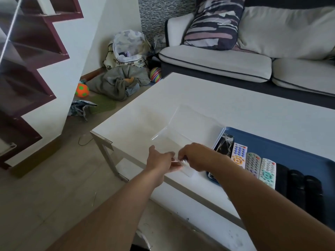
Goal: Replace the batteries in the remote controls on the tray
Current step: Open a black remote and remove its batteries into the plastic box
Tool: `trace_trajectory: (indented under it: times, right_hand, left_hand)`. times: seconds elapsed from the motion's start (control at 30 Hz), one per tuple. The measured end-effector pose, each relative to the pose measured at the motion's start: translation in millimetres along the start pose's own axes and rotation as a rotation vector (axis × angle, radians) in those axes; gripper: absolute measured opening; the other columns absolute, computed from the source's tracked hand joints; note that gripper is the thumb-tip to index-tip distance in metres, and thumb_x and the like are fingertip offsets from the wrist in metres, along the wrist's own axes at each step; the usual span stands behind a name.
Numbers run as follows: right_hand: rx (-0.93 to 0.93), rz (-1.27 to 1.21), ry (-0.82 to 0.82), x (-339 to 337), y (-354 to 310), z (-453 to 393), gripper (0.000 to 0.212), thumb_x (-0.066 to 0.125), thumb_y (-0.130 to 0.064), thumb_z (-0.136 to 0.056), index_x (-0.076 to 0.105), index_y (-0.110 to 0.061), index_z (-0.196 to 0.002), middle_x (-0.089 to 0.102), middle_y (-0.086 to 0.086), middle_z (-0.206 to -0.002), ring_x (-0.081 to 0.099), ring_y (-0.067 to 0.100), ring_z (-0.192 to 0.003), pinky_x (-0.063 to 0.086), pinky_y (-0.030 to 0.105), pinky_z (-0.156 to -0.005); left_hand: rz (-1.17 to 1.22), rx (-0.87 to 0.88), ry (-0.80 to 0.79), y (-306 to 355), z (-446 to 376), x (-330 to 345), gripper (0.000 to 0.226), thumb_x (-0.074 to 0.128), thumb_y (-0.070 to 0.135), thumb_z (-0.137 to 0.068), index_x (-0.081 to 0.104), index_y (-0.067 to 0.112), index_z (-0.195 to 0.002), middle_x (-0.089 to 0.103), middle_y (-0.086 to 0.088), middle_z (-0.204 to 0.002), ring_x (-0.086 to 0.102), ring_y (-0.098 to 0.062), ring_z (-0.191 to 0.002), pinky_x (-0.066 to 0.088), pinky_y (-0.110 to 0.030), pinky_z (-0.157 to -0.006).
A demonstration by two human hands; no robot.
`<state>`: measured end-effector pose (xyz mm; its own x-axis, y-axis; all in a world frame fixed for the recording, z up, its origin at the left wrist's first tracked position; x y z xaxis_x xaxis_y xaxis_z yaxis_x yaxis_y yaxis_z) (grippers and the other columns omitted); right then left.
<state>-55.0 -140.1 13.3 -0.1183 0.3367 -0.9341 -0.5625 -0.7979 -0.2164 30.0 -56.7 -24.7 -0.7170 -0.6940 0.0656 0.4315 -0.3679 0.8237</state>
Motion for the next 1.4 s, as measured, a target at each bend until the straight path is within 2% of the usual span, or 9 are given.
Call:
trace_trajectory:
  times: [0.17, 0.3, 0.5, 0.67, 0.73, 0.83, 0.93, 1.07, 1.4]
  right_hand:
    - [0.026, 0.01, -0.122, 11, 4, 1, 0.05, 0.049, 0.009, -0.09, 0.068, -0.021, -0.124, 0.07, 0.001, -0.12, 0.065, 0.021, -0.108, 0.052, 0.034, -0.096]
    - [0.024, -0.123, 0.03, -11, 8, 15, 0.052, 0.047, 0.013, -0.086, 0.07, -0.023, -0.117, 0.071, -0.004, -0.115, 0.066, 0.014, -0.102, 0.051, 0.027, -0.091]
    - [0.256, -0.353, 0.383, -55, 66, 67, 0.059, 0.033, 0.008, -0.081, 0.072, -0.029, -0.105, 0.068, -0.012, -0.104, 0.064, 0.011, -0.099, 0.053, 0.03, -0.086]
    - [0.42, -0.316, 0.387, -43, 117, 107, 0.042, 0.046, -0.003, -0.087, 0.07, -0.034, -0.101, 0.068, -0.015, -0.106, 0.064, 0.011, -0.099, 0.056, 0.034, -0.084]
    - [0.429, -0.324, 0.383, -38, 126, 121, 0.034, 0.055, -0.006, -0.09, 0.071, -0.033, -0.102, 0.067, -0.017, -0.104, 0.062, 0.007, -0.097, 0.052, 0.027, -0.081]
    - [0.42, -0.32, 0.36, -32, 132, 133, 0.026, 0.061, -0.012, -0.092, 0.072, -0.034, -0.1, 0.065, -0.018, -0.098, 0.061, 0.006, -0.091, 0.048, 0.024, -0.076]
    - [0.44, -0.31, 0.278, -23, 137, 141, 0.017, 0.067, -0.025, -0.089, 0.068, -0.041, -0.081, 0.063, -0.024, -0.086, 0.064, 0.007, -0.088, 0.056, 0.032, -0.08]
    - [0.474, -0.304, 0.249, -15, 147, 157, 0.006, 0.071, -0.033, -0.084, 0.071, -0.039, -0.083, 0.068, -0.021, -0.093, 0.065, 0.007, -0.092, 0.056, 0.033, -0.084]
    - [0.718, -0.325, 0.544, -36, 189, 240, 0.031, 0.049, -0.017, -0.089, 0.071, -0.037, -0.098, 0.072, -0.012, -0.099, 0.066, 0.018, -0.089, 0.057, 0.033, -0.075]
  left_hand:
    - [0.002, 0.001, 0.041, -1, -1, -4, 0.086, 0.062, 0.002, -0.095, 0.01, 0.028, -0.159, 0.069, -0.015, -0.099, 0.075, -0.027, -0.06, 0.057, -0.025, -0.048]
    - [0.017, 0.024, 0.072, 0, -2, -3, 0.084, 0.063, 0.002, -0.095, 0.013, 0.027, -0.158, 0.065, -0.013, -0.097, 0.074, -0.024, -0.055, 0.06, -0.03, -0.057]
    - [0.011, 0.051, 0.102, 0, -4, -2, 0.083, 0.065, 0.006, -0.095, 0.012, 0.019, -0.158, 0.06, -0.013, -0.095, 0.07, -0.025, -0.061, 0.06, -0.032, -0.05]
    - [-0.141, 0.107, 0.201, 3, -2, -10, 0.087, 0.073, 0.021, -0.089, 0.018, 0.012, -0.155, 0.06, -0.016, -0.112, 0.056, -0.021, -0.067, 0.051, -0.027, -0.045]
    - [-0.205, 0.181, 0.277, 9, 4, -13, 0.092, 0.075, 0.024, -0.085, 0.017, 0.018, -0.156, 0.062, -0.015, -0.121, 0.061, -0.027, -0.072, 0.057, -0.034, -0.058]
    - [-0.303, 0.419, 0.34, 34, 25, -6, 0.084, 0.072, 0.021, -0.088, 0.022, 0.019, -0.156, 0.061, 0.004, -0.091, 0.059, -0.026, -0.094, 0.051, -0.043, -0.093]
    - [-0.4, 0.696, 0.269, 56, 52, 22, 0.051, 0.071, 0.017, -0.09, 0.049, 0.019, -0.136, 0.06, 0.005, -0.07, 0.062, -0.018, -0.076, 0.048, -0.034, -0.082]
    - [-0.465, 0.866, 0.044, 53, 73, 78, 0.015, 0.073, 0.015, -0.088, 0.067, 0.022, -0.1, 0.054, 0.007, -0.057, 0.053, -0.007, -0.055, 0.045, -0.029, -0.066]
    - [-0.618, 0.828, -0.259, 15, 92, 181, 0.008, 0.075, 0.027, -0.086, 0.07, 0.03, -0.092, 0.071, 0.008, -0.069, 0.068, -0.01, -0.063, 0.053, -0.029, -0.063]
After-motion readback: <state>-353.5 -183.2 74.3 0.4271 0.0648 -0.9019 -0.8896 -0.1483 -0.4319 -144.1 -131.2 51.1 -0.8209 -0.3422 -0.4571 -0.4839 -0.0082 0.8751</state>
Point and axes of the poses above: each hand's wrist, its own z-axis away from the middle knuckle, its own x-axis out of the palm, y = z × x, the point moved 10 cm from there along -z, towards the middle knuckle
